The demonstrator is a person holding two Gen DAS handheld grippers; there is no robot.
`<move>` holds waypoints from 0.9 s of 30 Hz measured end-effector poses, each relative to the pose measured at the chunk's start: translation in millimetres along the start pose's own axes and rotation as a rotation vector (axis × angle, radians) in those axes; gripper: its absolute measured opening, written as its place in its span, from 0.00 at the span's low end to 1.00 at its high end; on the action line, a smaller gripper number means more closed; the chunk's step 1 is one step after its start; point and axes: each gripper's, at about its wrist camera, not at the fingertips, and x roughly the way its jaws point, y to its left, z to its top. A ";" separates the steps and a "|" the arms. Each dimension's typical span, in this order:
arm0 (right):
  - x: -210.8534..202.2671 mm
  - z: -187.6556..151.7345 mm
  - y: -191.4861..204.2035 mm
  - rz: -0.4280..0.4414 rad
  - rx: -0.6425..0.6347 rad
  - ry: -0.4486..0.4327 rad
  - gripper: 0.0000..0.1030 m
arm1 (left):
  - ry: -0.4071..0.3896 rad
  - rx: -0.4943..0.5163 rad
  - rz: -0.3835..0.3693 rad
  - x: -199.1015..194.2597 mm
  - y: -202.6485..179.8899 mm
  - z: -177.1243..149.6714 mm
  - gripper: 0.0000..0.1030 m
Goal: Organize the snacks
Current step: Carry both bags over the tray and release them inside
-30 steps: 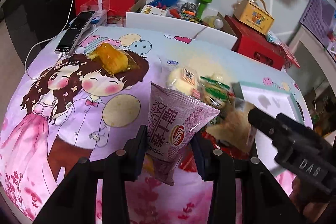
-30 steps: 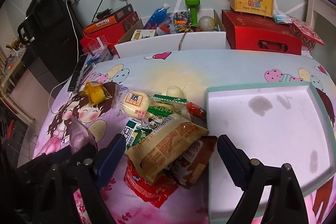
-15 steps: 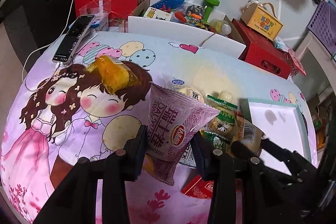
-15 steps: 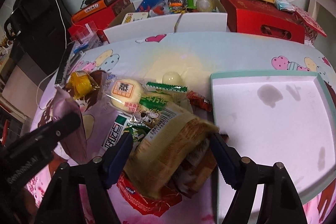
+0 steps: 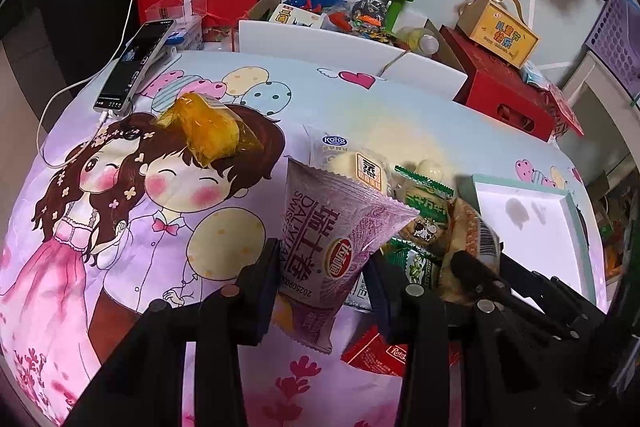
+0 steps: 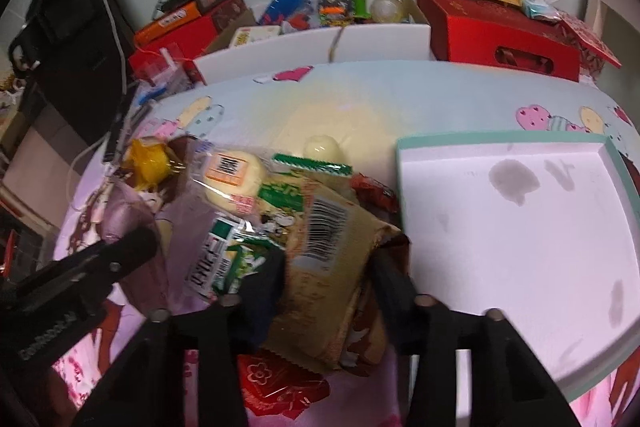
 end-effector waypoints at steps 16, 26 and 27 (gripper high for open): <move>-44.1 7.3 -8.3 0.026 0.018 -0.102 0.40 | -0.070 0.069 0.020 -26.0 -22.7 3.3 0.41; -53.7 11.9 -64.7 -0.052 0.129 -0.100 0.40 | -0.090 0.151 -0.006 -32.5 -65.1 3.2 0.41; -54.9 12.3 -73.5 -0.064 0.144 -0.100 0.40 | -0.089 0.167 -0.015 -32.3 -73.4 2.4 0.41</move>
